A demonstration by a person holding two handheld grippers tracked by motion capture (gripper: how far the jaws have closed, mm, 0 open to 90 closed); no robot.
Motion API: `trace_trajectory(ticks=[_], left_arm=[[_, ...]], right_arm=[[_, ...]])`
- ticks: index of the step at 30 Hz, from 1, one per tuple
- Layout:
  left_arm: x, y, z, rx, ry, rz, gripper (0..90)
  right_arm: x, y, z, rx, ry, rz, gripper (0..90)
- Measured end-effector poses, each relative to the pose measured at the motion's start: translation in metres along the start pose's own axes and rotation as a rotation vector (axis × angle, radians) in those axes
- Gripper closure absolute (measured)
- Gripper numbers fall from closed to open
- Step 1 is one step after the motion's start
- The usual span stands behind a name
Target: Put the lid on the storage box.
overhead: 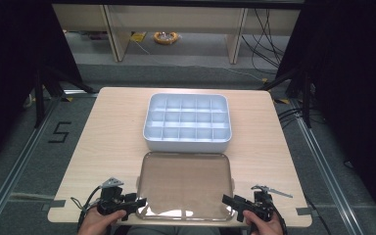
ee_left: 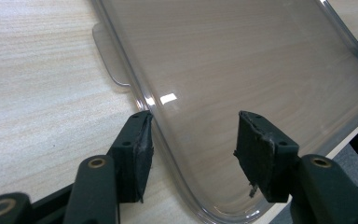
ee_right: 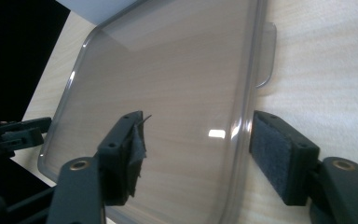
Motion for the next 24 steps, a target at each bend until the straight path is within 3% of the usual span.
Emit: trace_trajectory(ticks=[1,4,5,6,8,9,10,11,12,13,14,17,19,20,21,22,24], left_arm=[[-0.002,-0.002,0.001,0.002,0.020,0.021,45.7],[-0.001,-0.001,0.000,0.001,0.007,0.002,45.7],[-0.002,-0.002,0.000,0.000,0.012,0.005,45.5],[-0.002,-0.002,0.000,0.000,0.012,0.005,45.2],[-0.005,-0.004,0.001,-0.002,0.048,0.036,45.2],[-0.005,-0.004,0.001,-0.002,0.048,0.036,45.3],[-0.004,-0.003,-0.001,-0.005,0.029,0.014,45.3],[-0.002,-0.002,0.001,-0.020,0.087,0.005,45.2],[-0.005,-0.004,-0.001,0.001,0.048,0.022,44.7],[-0.005,-0.004,-0.001,0.002,0.052,0.024,44.0],[-0.005,-0.004,-0.001,0.002,0.052,0.024,44.1],[-0.006,-0.007,0.002,-0.002,0.088,0.056,44.3],[-0.005,-0.005,0.001,0.004,0.085,0.042,44.2],[-0.006,-0.007,0.002,0.012,0.112,0.067,44.1],[-0.006,-0.007,0.002,0.009,0.102,0.056,44.3],[-0.006,-0.007,0.002,0.012,0.099,0.053,44.3],[-0.005,-0.006,0.003,0.001,0.092,0.047,44.3]], right_arm=[[0.000,0.000,-0.001,-0.007,-0.016,-0.015,41.4],[0.000,0.000,-0.003,-0.009,-0.035,-0.017,45.3],[-0.003,-0.002,-0.002,0.008,0.026,-0.001,48.3],[-0.003,-0.002,-0.002,0.008,0.026,-0.001,48.3],[-0.007,-0.006,-0.002,0.070,0.097,0.026,52.0],[-0.008,-0.008,-0.003,0.071,0.107,0.037,53.9],[-0.008,-0.008,-0.003,0.071,0.107,0.037,53.9],[-0.009,-0.007,-0.003,0.080,0.106,0.033,56.5],[-0.008,-0.005,-0.004,0.045,0.054,0.015,58.0],[-0.008,-0.006,-0.005,0.046,0.037,0.017,58.0],[-0.010,-0.007,-0.005,0.047,0.059,0.037,58.5],[-0.010,-0.006,-0.007,0.062,0.053,0.034,59.5],[-0.012,-0.007,-0.006,0.070,0.090,0.054,59.5],[-0.012,-0.007,-0.005,0.083,0.107,0.064,59.3],[-0.011,-0.006,-0.008,0.093,0.074,0.044,59.9],[-0.013,-0.008,-0.006,0.098,0.105,0.067,60.3],[-0.013,-0.007,-0.006,0.141,0.113,0.071,61.1]])
Point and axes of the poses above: each handheld gripper's, and its own axes: y roughly forward along the jaws, x roughly out of its top, z roughly to its left, the point moved 7 cm from there along y, roughly forward along the jaws, and after that the axes turned 9 degrees about -x, right-handed, at the moved point
